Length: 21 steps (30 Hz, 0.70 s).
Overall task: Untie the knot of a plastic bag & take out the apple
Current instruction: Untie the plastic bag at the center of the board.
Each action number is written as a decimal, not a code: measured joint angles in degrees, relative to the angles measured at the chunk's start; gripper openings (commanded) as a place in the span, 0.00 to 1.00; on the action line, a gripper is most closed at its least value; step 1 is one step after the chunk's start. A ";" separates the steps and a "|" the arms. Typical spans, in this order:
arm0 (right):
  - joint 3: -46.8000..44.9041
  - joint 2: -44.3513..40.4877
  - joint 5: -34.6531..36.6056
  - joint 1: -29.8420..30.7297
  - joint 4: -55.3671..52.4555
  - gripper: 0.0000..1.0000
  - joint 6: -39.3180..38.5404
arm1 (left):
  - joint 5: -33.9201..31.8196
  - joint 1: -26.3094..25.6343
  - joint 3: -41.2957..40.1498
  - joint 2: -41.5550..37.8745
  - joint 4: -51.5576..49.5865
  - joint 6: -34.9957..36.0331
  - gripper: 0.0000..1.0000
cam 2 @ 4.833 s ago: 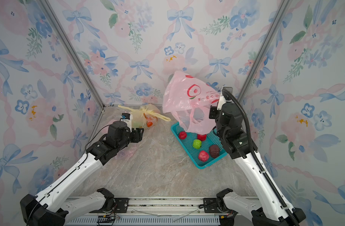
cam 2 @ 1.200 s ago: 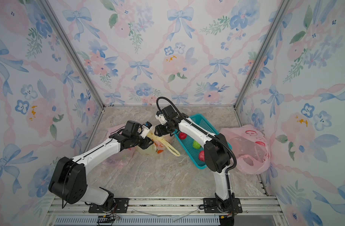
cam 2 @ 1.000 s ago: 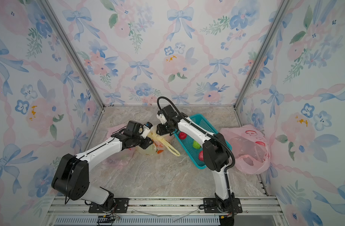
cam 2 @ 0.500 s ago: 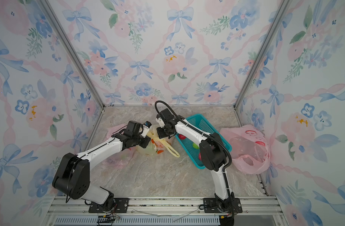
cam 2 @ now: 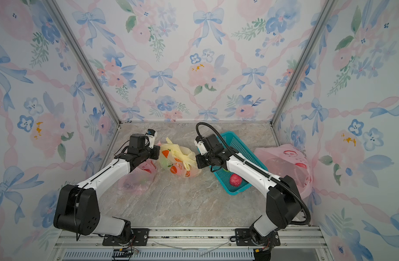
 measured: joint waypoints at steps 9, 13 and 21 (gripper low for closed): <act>-9.90 -4.50 -1.09 0.79 0.57 0.00 -0.24 | 6.99 4.66 4.55 4.94 6.21 -5.14 0.05; -10.91 -6.45 -1.07 1.53 0.61 0.00 -1.09 | 9.75 5.44 5.40 7.06 7.82 -6.71 0.05; -12.96 -8.39 -0.33 1.62 0.02 0.01 -2.64 | 16.44 10.12 5.46 10.21 12.15 -11.26 0.06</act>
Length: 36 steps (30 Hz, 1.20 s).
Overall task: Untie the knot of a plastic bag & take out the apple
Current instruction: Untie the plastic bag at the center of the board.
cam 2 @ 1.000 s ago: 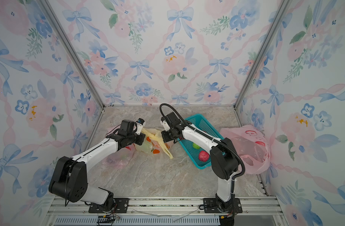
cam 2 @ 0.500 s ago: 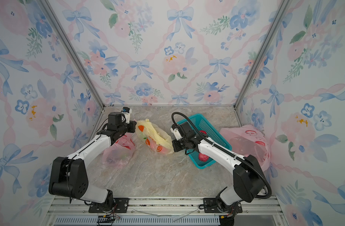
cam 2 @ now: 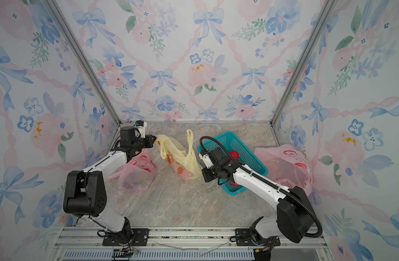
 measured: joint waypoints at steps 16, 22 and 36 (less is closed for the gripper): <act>4.09 -10.27 -8.44 -2.32 8.00 0.66 1.95 | -1.07 -1.75 0.35 -7.04 -6.38 -0.57 0.49; 9.64 -3.74 -6.78 -7.48 8.59 0.66 2.80 | -4.72 -0.17 1.25 -15.91 -10.86 -1.62 0.47; 24.70 19.67 -13.49 1.22 11.69 0.56 -2.10 | -1.36 -4.46 -1.62 -20.94 -14.01 -5.20 0.42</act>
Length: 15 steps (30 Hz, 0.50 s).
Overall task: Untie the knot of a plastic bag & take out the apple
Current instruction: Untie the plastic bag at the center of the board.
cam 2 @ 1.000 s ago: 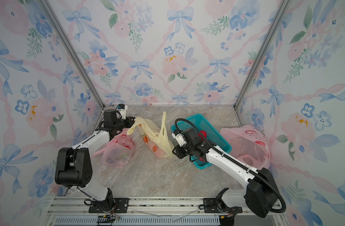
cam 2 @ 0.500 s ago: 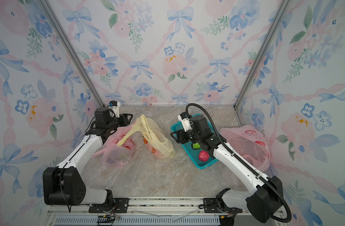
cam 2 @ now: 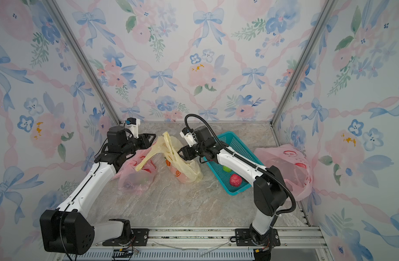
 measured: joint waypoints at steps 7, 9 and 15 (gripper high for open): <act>-0.28 0.04 -6.80 6.27 -3.28 0.53 -5.25 | 0.90 -4.26 -0.98 -0.11 -0.92 -1.36 0.41; -1.42 -0.20 -6.54 8.24 -4.07 0.53 -5.92 | 1.62 -5.44 -1.05 -0.37 -0.90 -1.92 0.40; -6.86 -0.48 -2.10 11.06 -5.22 0.53 -5.81 | 3.50 -8.46 -5.09 -5.20 -0.76 -4.50 0.39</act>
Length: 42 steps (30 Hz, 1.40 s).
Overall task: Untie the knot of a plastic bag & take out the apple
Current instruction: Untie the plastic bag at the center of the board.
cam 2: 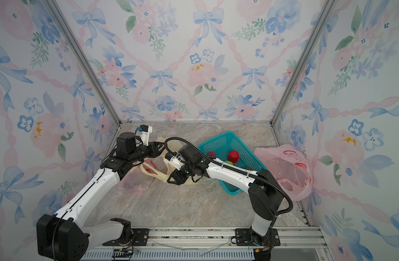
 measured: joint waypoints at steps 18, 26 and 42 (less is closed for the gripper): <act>-6.03 -5.40 8.52 -1.16 4.48 0.62 4.37 | -0.76 -2.05 -22.75 -4.90 9.16 -10.80 0.28; 2.29 -5.75 11.52 -4.22 4.00 0.53 3.15 | -2.80 -2.08 -22.77 -2.86 16.20 -12.13 0.32; 16.70 10.93 24.22 -1.36 -6.36 0.50 -6.45 | -5.29 -2.78 -25.05 5.18 25.88 -14.08 0.42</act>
